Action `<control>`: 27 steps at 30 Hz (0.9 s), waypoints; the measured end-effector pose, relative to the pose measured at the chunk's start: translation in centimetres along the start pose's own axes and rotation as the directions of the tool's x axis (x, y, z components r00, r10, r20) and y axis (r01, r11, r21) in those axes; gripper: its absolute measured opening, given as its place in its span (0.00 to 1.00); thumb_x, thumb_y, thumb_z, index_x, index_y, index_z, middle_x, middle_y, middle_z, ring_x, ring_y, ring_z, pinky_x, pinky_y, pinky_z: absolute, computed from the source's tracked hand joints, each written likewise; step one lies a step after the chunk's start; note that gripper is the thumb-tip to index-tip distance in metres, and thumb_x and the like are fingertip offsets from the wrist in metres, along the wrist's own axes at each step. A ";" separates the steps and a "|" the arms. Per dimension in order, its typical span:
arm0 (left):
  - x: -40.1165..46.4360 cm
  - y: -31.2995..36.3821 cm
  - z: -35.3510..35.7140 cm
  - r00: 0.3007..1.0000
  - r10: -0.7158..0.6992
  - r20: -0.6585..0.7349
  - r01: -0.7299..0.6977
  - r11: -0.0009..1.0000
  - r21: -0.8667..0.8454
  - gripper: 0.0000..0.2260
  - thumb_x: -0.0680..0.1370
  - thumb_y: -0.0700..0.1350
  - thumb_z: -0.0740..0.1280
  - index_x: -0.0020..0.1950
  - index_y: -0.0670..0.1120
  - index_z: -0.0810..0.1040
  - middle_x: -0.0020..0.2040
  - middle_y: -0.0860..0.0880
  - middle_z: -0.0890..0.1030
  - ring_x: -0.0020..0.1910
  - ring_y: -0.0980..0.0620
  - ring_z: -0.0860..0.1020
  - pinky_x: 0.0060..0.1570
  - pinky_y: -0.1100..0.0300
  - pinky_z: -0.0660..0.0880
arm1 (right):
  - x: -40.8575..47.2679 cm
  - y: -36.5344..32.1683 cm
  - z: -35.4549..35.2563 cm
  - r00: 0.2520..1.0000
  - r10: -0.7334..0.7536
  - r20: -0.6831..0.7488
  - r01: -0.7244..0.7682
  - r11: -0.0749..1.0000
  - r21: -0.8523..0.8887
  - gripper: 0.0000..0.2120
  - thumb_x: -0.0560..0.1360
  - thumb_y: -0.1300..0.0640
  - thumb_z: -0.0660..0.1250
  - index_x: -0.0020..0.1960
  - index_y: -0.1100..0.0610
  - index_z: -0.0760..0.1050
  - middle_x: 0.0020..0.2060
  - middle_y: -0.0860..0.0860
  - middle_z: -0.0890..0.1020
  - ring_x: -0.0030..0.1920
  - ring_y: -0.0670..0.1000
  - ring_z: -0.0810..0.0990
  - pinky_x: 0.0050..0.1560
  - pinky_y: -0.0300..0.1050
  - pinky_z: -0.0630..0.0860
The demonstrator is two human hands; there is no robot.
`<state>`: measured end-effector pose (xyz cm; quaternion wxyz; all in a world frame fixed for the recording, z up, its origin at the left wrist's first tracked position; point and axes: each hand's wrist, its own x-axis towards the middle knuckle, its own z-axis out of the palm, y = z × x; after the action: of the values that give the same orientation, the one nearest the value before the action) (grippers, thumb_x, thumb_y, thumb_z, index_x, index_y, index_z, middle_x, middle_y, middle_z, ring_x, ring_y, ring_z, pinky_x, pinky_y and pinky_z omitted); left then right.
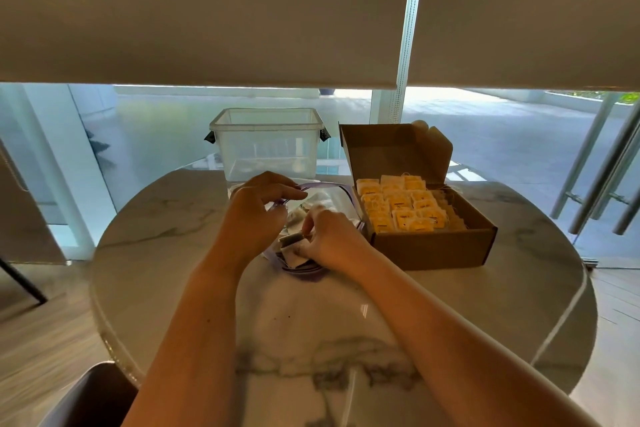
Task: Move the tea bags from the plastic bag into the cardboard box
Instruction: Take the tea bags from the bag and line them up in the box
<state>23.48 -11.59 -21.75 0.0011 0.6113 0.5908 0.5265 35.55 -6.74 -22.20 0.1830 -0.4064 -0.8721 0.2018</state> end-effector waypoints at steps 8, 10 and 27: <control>-0.1 0.0 0.0 0.992 -0.041 0.122 0.037 0.999 0.030 0.14 0.70 0.43 0.58 0.49 0.51 0.81 0.55 0.55 0.75 0.58 0.57 0.67 0.54 0.70 0.62 | 0.1 0.0 -2.7 0.978 0.201 -0.048 -0.136 0.800 0.584 0.08 0.74 0.65 0.65 0.48 0.58 0.81 0.38 0.50 0.80 0.38 0.47 0.79 0.46 0.41 0.79; -0.2 0.4 -0.1 0.990 -0.005 0.144 0.002 1.000 0.017 0.18 0.69 0.44 0.56 0.52 0.48 0.81 0.56 0.54 0.74 0.57 0.59 0.65 0.52 0.78 0.58 | -0.3 0.0 -3.7 0.970 0.233 0.063 -0.189 0.570 0.800 0.09 0.74 0.72 0.62 0.48 0.64 0.80 0.41 0.57 0.81 0.39 0.52 0.81 0.48 0.44 0.80; -0.1 1.4 1.3 0.999 -0.021 0.028 0.020 0.998 0.066 0.04 0.76 0.50 0.66 0.48 0.52 0.78 0.50 0.67 0.71 0.56 0.61 0.65 0.61 0.47 0.66 | -1.6 1.0 -5.2 0.983 0.065 -0.171 0.059 0.773 0.631 0.08 0.72 0.63 0.71 0.42 0.53 0.75 0.36 0.48 0.78 0.30 0.47 0.79 0.37 0.42 0.81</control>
<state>25.35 -11.29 -21.57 -0.0051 0.6123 0.6139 0.4982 39.66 -6.33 -18.58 0.3880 -0.3391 -0.7320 0.4457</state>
